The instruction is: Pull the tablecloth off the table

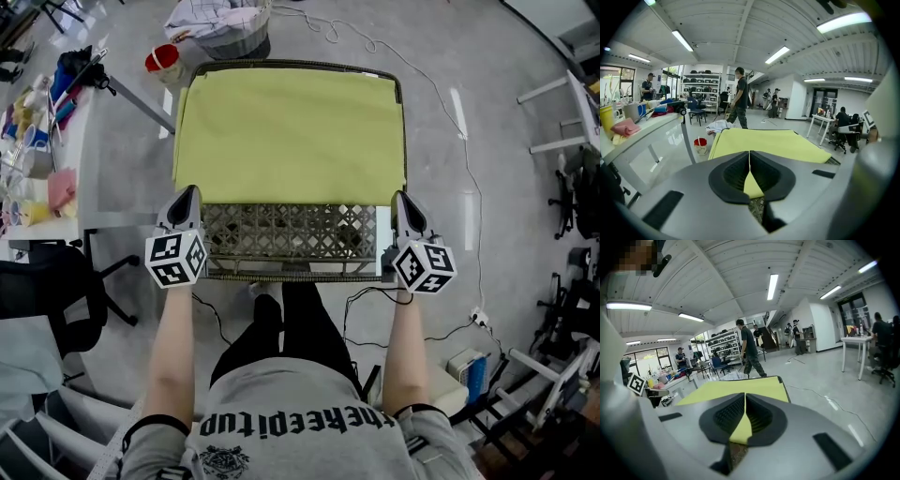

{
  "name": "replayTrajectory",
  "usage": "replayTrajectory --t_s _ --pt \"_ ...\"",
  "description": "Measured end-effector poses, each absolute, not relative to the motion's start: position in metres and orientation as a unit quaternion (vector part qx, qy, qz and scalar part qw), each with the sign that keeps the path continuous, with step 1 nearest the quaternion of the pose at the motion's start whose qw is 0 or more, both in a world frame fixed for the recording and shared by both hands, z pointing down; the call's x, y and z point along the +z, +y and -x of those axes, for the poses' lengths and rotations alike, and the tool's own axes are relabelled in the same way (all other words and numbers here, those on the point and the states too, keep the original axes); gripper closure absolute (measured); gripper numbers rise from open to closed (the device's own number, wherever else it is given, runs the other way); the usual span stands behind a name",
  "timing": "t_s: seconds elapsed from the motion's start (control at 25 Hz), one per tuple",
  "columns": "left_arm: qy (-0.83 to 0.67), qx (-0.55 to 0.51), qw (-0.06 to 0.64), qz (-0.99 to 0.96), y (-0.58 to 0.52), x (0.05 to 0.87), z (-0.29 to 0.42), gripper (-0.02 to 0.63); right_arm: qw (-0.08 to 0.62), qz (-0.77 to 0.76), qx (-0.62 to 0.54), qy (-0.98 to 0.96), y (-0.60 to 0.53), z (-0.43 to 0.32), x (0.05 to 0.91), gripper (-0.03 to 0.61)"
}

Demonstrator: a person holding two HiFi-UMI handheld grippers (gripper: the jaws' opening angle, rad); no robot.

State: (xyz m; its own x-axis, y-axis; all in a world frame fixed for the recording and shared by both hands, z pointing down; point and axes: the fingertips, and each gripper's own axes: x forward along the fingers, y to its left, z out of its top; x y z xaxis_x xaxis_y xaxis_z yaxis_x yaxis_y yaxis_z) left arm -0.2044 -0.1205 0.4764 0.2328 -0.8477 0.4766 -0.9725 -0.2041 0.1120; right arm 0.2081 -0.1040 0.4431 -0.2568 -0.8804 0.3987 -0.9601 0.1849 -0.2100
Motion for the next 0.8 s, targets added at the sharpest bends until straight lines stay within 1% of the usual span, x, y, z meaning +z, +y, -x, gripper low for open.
replayTrajectory --t_s 0.2,0.28,0.32,0.36,0.64,0.8 --pt "-0.623 0.171 0.206 -0.735 -0.123 0.494 0.214 0.597 0.105 -0.597 0.233 -0.761 -0.106 -0.209 0.465 0.557" --pt "-0.63 0.174 0.215 -0.726 -0.125 0.502 0.217 0.591 0.107 -0.596 0.242 -0.758 -0.108 -0.211 0.473 0.532" --pt "-0.631 0.175 0.221 -0.722 -0.126 0.507 0.218 0.562 0.108 -0.596 0.246 -0.756 -0.109 -0.211 0.477 0.524" --pt "-0.632 0.175 0.229 -0.719 -0.126 0.512 0.219 0.515 0.109 -0.597 0.25 -0.755 -0.11 -0.212 0.481 0.518" --pt "-0.632 0.197 0.257 -0.704 -0.126 0.542 0.22 0.465 0.119 -0.594 0.262 -0.751 -0.118 -0.215 0.498 0.512" --pt "-0.622 0.215 0.269 -0.704 -0.126 0.558 0.215 0.456 0.122 -0.594 0.265 -0.75 -0.122 -0.217 0.505 0.485"
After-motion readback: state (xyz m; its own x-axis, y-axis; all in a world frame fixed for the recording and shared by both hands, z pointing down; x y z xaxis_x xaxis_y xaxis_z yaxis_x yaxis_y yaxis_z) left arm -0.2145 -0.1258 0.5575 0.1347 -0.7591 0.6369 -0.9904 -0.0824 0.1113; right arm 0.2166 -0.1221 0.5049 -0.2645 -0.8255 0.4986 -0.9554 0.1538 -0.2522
